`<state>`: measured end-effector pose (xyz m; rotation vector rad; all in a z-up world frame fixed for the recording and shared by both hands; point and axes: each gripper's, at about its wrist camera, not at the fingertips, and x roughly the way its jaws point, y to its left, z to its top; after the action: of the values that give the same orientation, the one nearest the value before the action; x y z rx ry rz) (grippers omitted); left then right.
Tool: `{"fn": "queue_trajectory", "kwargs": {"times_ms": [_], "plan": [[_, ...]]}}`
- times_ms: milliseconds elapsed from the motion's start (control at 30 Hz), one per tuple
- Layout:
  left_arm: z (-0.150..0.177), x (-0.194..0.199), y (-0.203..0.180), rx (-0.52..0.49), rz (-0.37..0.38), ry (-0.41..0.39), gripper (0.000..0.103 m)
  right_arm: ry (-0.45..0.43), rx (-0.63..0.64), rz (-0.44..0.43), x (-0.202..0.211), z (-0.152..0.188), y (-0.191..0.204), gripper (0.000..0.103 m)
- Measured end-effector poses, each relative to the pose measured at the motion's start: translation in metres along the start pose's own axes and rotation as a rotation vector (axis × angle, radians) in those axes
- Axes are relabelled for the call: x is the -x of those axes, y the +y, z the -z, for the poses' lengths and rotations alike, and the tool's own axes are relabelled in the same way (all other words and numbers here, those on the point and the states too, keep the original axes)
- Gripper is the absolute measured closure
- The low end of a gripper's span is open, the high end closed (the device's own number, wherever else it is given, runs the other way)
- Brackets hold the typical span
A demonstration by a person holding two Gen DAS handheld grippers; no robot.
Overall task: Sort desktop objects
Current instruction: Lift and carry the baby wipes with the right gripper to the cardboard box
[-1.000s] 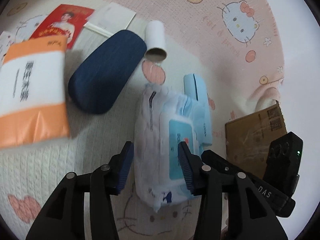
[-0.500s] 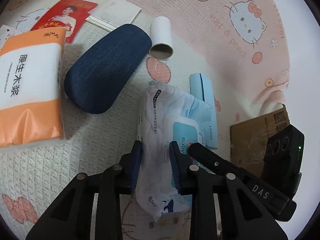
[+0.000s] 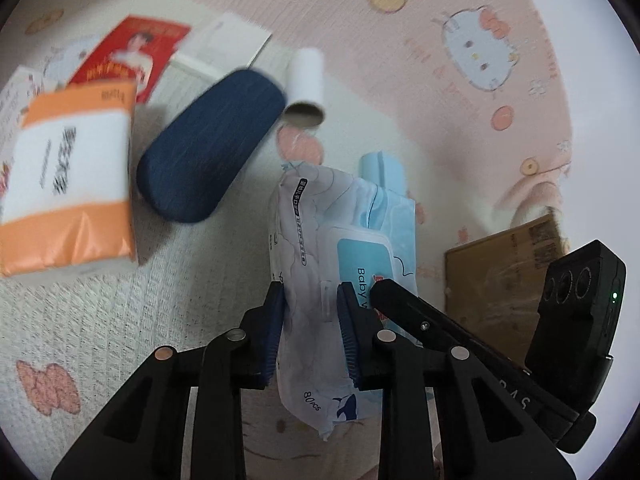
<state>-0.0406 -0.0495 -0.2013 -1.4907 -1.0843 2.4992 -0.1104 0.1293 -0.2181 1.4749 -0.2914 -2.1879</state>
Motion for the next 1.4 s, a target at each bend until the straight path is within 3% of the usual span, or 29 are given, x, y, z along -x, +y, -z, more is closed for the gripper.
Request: {"fn": "queue_trajectory", "kwargs": {"times_ms": [367,667,900,1100,1400], "plan": [[-0.023,0.068,-0.067,-0.107,0.088,-0.157,0.074,-0.172,0.069,-0.057,0.087,-0.034,0.023,0.073],[-0.026,0.101,-0.121,-0.188,0.126,-0.221,0.074,-0.278,0.131,-0.043,0.151,-0.047,0.035,0.073],[-0.022,0.097,-0.153,-0.241,0.136,-0.215,0.074,-0.328,0.149,0.002,0.180,-0.047,0.027,0.073],[-0.017,0.075,-0.194,-0.298,0.181,-0.164,0.074,-0.354,0.092,0.033,0.206,-0.047,-0.009,0.073],[0.003,0.025,-0.281,-0.462,0.251,-0.056,0.074,-0.408,0.002,0.168,0.266,-0.039,-0.079,0.073]]}}
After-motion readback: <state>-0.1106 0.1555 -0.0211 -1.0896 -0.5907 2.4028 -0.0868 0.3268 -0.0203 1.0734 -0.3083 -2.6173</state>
